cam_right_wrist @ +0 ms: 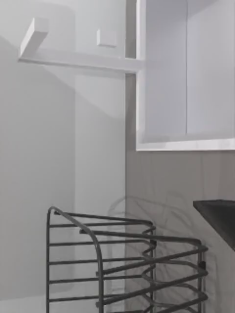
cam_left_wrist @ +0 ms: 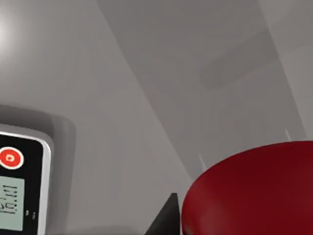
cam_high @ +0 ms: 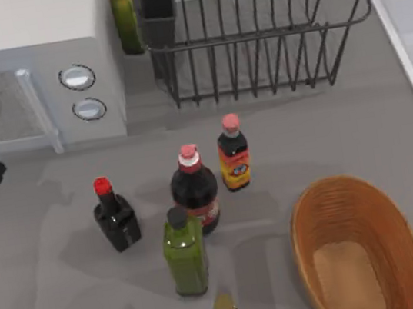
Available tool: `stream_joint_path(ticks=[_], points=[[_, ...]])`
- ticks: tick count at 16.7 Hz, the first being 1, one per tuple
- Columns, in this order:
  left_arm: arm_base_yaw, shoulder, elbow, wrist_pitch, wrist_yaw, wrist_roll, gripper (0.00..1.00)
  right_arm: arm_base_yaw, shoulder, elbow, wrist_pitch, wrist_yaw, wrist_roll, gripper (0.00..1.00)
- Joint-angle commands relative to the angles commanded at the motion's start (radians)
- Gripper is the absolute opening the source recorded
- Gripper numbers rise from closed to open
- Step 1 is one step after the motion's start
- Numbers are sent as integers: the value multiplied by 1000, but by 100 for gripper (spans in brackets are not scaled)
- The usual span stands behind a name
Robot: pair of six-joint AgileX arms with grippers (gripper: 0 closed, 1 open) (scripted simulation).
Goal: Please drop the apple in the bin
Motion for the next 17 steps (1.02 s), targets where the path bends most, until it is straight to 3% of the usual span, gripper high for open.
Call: stream_joint_path(ticks=[11, 14, 17], points=[[6, 13, 102, -36, 27, -53, 0, 0, 0, 0, 0, 0, 0, 100], [-52, 55, 189, -77, 12, -170, 0, 0, 0, 0, 0, 0, 0, 100], [-142, 132, 322, -141, -8, -382, 0, 0, 0, 0, 0, 0, 0, 100]])
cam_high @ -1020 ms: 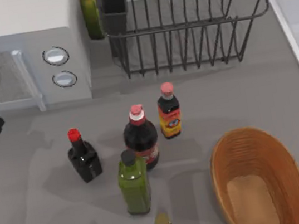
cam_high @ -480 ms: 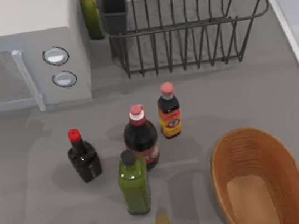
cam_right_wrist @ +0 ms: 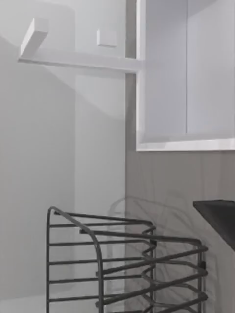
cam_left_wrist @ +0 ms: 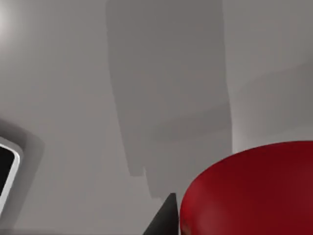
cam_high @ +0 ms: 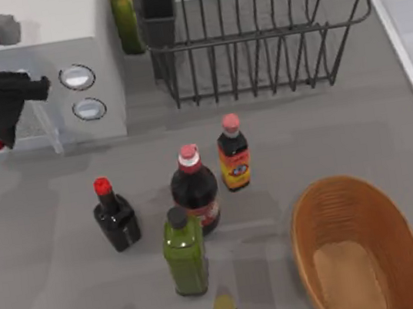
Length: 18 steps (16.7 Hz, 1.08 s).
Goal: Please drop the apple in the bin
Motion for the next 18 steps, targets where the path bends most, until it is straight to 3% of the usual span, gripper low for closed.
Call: stream_joint_path(ticks=[4, 14, 18], points=[[-150, 144, 214, -107, -26, -422, 0, 0, 0, 0, 0, 0, 0, 100], [-640, 511, 795, -378, -45, -1825, 0, 0, 0, 0, 0, 0, 0, 100], [-826, 633, 974, -437, -47, -2291, 0, 0, 0, 0, 0, 0, 0, 100]])
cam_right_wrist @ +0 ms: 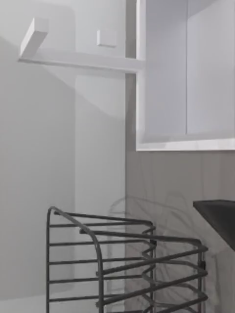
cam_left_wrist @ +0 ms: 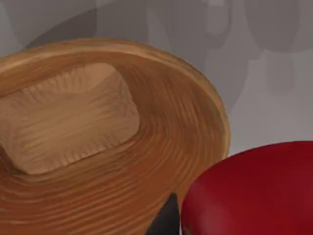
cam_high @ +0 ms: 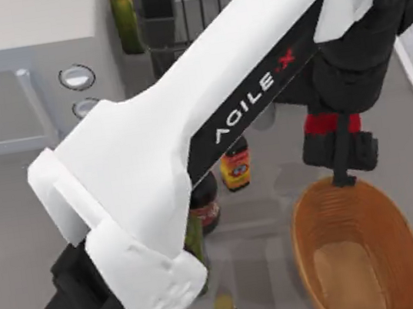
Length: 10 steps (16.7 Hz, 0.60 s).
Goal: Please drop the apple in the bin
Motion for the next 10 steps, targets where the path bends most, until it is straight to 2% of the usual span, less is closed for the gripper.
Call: stream_joint_path(ticks=[3, 5, 8, 10], points=[[-101, 61, 101, -21, -4, -251, 0, 0, 0, 0, 0, 0, 0, 100], [-145, 85, 149, -28, -7, -367, 0, 0, 0, 0, 0, 0, 0, 100], [-178, 101, 189, -32, -10, -463, 0, 0, 0, 0, 0, 0, 0, 100], [-181, 102, 194, -32, -10, -475, 0, 0, 0, 0, 0, 0, 0, 100]])
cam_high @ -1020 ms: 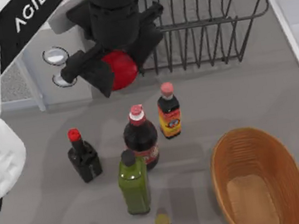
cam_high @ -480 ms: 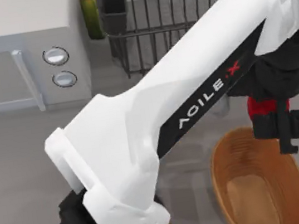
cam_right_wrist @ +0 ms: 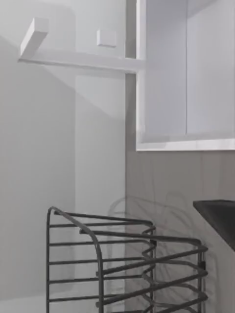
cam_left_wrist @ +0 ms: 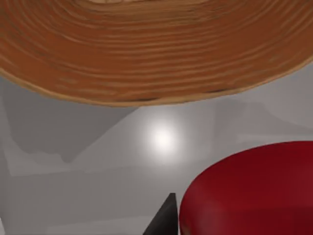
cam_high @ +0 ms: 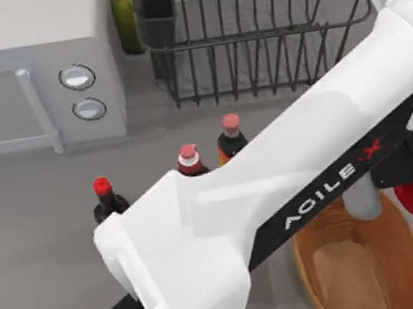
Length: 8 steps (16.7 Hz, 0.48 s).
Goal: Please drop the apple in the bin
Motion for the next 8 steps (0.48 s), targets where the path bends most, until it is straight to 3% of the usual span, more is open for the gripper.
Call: stream_joint_path(ticks=[3, 4, 8], points=[[0, 0, 0, 0, 0, 0, 0, 0, 0, 0, 0, 0, 0, 100], [-8, 119, 250, 86, 16, 3, 0, 0, 0, 0, 0, 0, 0, 100], [-10, 107, 193, 101, 11, 8, 0, 0, 0, 0, 0, 0, 0, 100]])
